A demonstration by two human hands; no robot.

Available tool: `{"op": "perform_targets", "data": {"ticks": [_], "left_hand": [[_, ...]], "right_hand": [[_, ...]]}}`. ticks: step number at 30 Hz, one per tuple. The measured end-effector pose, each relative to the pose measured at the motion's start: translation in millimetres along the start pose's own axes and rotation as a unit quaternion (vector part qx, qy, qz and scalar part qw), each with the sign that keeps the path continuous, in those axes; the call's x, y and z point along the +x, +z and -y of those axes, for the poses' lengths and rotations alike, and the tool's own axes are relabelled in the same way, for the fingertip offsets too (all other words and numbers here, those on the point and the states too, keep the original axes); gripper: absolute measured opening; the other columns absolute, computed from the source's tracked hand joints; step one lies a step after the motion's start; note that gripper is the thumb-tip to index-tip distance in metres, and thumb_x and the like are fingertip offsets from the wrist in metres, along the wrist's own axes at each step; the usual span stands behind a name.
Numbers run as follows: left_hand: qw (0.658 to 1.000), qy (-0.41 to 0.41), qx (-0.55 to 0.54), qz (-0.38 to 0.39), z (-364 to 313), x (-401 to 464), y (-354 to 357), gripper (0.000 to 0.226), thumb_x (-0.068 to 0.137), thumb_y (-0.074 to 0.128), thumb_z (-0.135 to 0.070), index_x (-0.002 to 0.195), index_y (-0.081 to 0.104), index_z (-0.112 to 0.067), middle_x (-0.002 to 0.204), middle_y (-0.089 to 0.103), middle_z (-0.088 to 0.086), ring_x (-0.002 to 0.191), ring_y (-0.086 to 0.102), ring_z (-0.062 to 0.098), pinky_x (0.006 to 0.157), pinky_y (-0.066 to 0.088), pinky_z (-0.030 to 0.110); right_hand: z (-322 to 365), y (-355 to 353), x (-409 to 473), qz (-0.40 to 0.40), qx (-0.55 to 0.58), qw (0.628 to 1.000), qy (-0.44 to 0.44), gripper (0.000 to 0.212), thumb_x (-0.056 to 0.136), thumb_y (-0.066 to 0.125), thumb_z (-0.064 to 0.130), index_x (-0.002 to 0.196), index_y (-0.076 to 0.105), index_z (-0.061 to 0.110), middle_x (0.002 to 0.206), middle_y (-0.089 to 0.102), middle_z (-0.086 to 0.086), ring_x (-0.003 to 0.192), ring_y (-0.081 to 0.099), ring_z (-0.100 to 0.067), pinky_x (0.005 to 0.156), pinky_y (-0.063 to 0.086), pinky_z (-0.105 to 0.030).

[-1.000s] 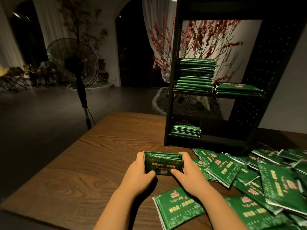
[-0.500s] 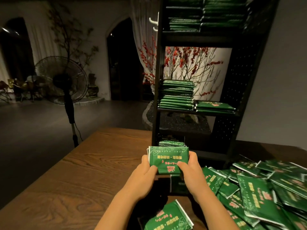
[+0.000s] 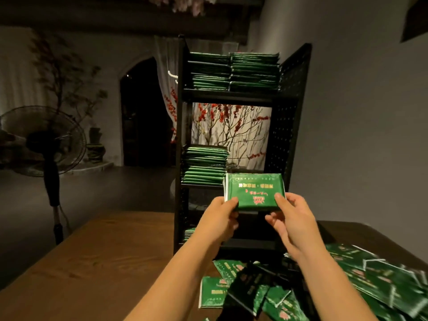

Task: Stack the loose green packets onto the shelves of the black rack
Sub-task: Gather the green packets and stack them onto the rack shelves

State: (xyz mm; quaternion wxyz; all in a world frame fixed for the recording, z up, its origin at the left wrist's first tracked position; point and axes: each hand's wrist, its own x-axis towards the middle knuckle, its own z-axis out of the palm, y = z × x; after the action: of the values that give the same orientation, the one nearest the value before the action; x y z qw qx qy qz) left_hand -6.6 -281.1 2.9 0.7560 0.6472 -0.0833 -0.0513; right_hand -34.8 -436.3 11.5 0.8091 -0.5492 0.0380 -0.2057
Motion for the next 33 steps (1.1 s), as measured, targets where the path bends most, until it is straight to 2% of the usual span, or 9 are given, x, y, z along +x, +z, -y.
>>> {"op": "perform_targets", "data": {"ticks": [4, 7, 9, 12, 17, 22, 26, 29, 33], "left_hand": [[0.994, -0.053, -0.097, -0.02, -22.6, 20.5, 26.6, 0.015, 0.101, 0.053, -0.03, 0.094, 0.057, -0.017, 0.071, 0.05, -0.003, 0.045, 0.04, 0.006, 0.049, 0.024, 0.019], [0.981, -0.087, -0.17, -0.034, -33.5, 36.0, 39.8, 0.018, 0.1, 0.055, -0.03, 0.088, 0.056, -0.018, 0.063, 0.048, -0.005, 0.043, 0.038, 0.005, 0.044, 0.027, 0.018], [0.977, -0.091, -0.187, -0.053, -35.3, 47.6, 44.1, 0.021, 0.099, 0.056, -0.032, 0.084, 0.056, -0.017, 0.062, 0.048, -0.005, 0.041, 0.038, 0.005, 0.045, 0.03, 0.02], [0.976, -0.084, -0.187, -0.078, -40.4, 62.1, 49.0, 0.026, 0.098, 0.058, -0.034, 0.081, 0.056, -0.016, 0.063, 0.051, -0.005, 0.045, 0.04, 0.007, 0.048, 0.033, 0.021], [0.979, -0.036, -0.138, -0.144, -40.6, 79.5, 55.4, 0.03, 0.097, 0.058, -0.039, 0.09, 0.06, -0.01, 0.074, 0.058, -0.002, 0.049, 0.044, 0.009, 0.043, 0.032, 0.021], [0.975, -0.021, -0.127, -0.179, -38.6, 96.0, 60.0, 0.043, 0.095, 0.061, -0.041, 0.117, 0.057, -0.004, 0.081, 0.066, 0.0, 0.05, 0.048, 0.012, 0.046, 0.036, 0.024], [0.975, -0.021, -0.126, -0.181, -38.2, 99.2, 59.0, 0.042, 0.092, 0.064, -0.045, 0.111, 0.061, -0.007, 0.086, 0.071, -0.001, 0.051, 0.051, 0.012, 0.047, 0.037, 0.024], [0.976, -0.029, -0.129, -0.171, -35.9, 94.4, 57.7, 0.037, 0.094, 0.063, -0.042, 0.106, 0.064, -0.007, 0.091, 0.073, -0.002, 0.052, 0.052, 0.011, 0.043, 0.034, 0.023], [0.976, -0.034, -0.148, -0.156, -36.5, 87.7, 54.9, 0.025, 0.098, 0.058, -0.036, 0.11, 0.057, -0.014, 0.094, 0.071, -0.002, 0.055, 0.052, 0.011, 0.041, 0.033, 0.021]], "right_hand": [[23.6, 1.6, 27.1, -0.013, 0.069, 0.997, 0.013, 0.006, 0.099, 0.051, 0.007, 0.102, 0.056, 0.008, 0.102, 0.062, -0.013, 0.083, 0.063, -0.021, 0.067, 0.053, -0.035], [35.6, 3.9, 45.8, -0.024, 0.012, 0.999, 0.02, 0.008, 0.098, 0.056, 0.012, 0.105, 0.059, 0.008, 0.099, 0.062, -0.013, 0.078, 0.06, -0.019, 0.068, 0.056, -0.034], [39.9, 8.2, 56.3, -0.039, -0.067, 0.997, 0.009, 0.011, 0.098, 0.058, 0.019, 0.103, 0.06, 0.011, 0.089, 0.06, -0.008, 0.064, 0.053, -0.014, 0.055, 0.053, -0.027], [46.0, 12.6, 70.9, -0.048, -0.152, 0.987, -0.022, 0.015, 0.097, 0.058, 0.026, 0.101, 0.062, 0.012, 0.073, 0.052, -0.003, 0.049, 0.041, -0.01, 0.039, 0.037, -0.021], [46.0, 12.3, 86.1, -0.06, -0.239, 0.967, -0.064, 0.021, 0.096, 0.06, 0.029, 0.097, 0.068, 0.01, 0.067, 0.055, -0.003, 0.048, 0.041, -0.012, 0.038, 0.033, -0.021], [45.4, 11.7, 92.4, -0.073, -0.274, 0.955, -0.085, 0.026, 0.095, 0.061, 0.03, 0.098, 0.071, 0.006, 0.067, 0.063, -0.002, 0.052, 0.048, -0.012, 0.046, 0.037, -0.024], [41.8, 14.8, 93.2, -0.062, -0.275, 0.954, -0.102, 0.024, 0.094, 0.064, 0.031, 0.097, 0.069, 0.008, 0.079, 0.07, -0.005, 0.053, 0.051, -0.012, 0.05, 0.042, -0.025], [34.9, 14.8, 92.1, -0.062, -0.232, 0.966, -0.091, 0.028, 0.092, 0.068, 0.028, 0.11, 0.053, 0.012, 0.09, 0.069, -0.007, 0.058, 0.059, -0.014, 0.046, 0.046, -0.023], [28.5, 11.6, 88.0, -0.072, -0.247, 0.961, -0.101, 0.022, 0.094, 0.064, 0.025, 0.1, 0.052, 0.008, 0.089, 0.064, -0.009, 0.064, 0.06, -0.016, 0.047, 0.048, -0.023]]}}
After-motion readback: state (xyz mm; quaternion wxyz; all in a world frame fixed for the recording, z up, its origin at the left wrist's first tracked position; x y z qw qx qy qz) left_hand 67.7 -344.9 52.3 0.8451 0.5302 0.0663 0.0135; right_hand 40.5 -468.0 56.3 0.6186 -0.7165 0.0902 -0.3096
